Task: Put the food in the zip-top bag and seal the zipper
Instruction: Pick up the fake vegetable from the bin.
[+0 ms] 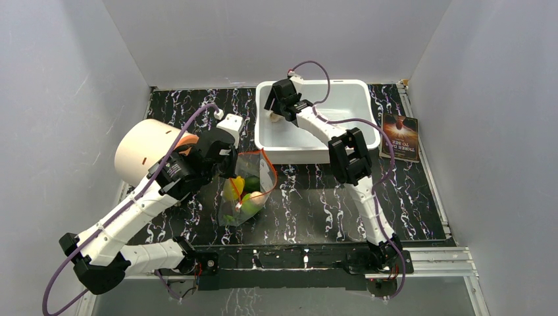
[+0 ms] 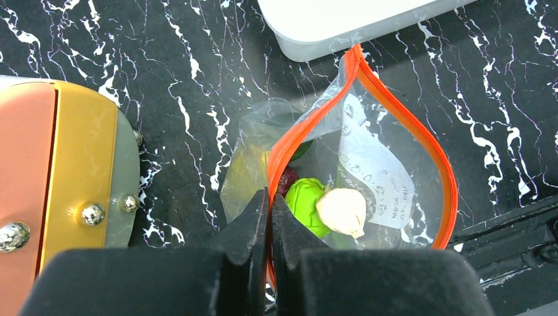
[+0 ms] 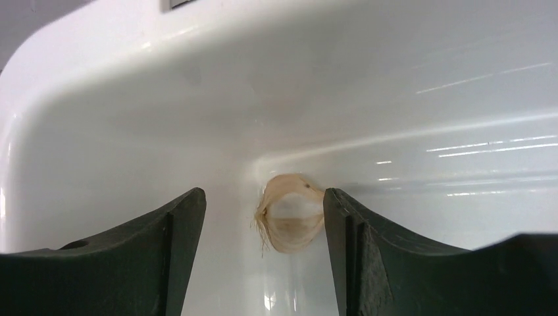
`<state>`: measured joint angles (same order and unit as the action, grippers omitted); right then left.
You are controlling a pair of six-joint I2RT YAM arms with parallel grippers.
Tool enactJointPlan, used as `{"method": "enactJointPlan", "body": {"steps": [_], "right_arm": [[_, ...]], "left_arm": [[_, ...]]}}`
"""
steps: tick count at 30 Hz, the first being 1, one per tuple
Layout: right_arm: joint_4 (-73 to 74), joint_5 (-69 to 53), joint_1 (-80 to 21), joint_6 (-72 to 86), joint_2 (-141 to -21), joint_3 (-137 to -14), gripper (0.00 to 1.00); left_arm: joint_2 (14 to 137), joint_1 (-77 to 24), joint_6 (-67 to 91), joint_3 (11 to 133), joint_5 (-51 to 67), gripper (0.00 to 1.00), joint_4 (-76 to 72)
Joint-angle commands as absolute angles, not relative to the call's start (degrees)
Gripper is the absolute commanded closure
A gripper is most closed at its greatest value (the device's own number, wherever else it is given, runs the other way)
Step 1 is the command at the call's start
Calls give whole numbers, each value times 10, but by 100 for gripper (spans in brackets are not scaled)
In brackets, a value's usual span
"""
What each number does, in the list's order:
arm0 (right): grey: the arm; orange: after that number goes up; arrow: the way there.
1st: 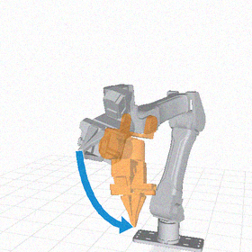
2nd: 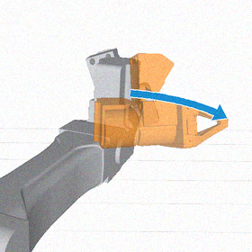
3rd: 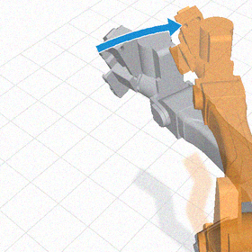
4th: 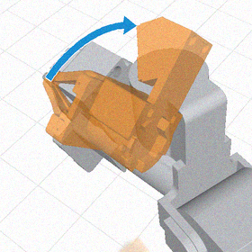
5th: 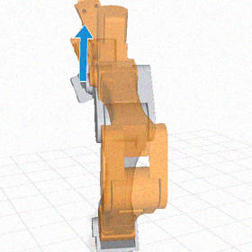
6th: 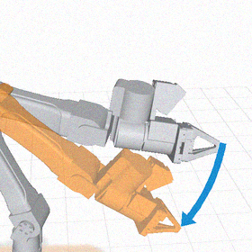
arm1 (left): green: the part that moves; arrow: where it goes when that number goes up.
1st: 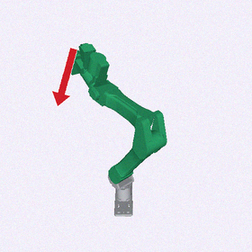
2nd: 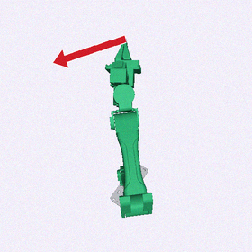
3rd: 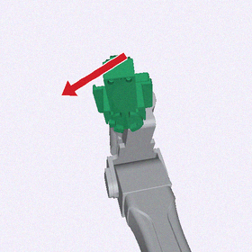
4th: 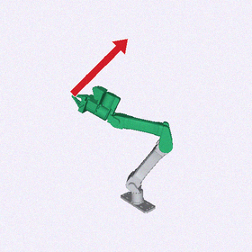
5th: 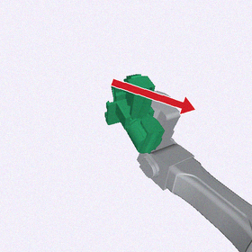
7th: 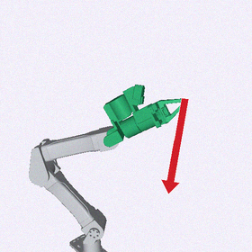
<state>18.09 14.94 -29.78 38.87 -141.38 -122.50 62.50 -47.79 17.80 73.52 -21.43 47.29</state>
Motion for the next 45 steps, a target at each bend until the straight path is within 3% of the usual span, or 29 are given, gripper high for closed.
{"method": "enactJointPlan", "body": {"steps": [1,10,22,36,45], "right_arm": [[164,141,-291,380,-1445,-1266,36],[179,121,-291,301,-1467,-1272,37],[196,148,-291,227,-1440,-1245,56],[157,132,-276,224,-1375,-1195,63],[136,60,-255,229,-1316,-1140,65]], "left_arm": [[622,-478,177,758,-217,100,482],[628,-478,176,762,-215,100,480],[633,-478,171,768,-215,100,478],[639,-478,172,767,-209,100,467],[650,-478,178,767,-189,100,450]]}}
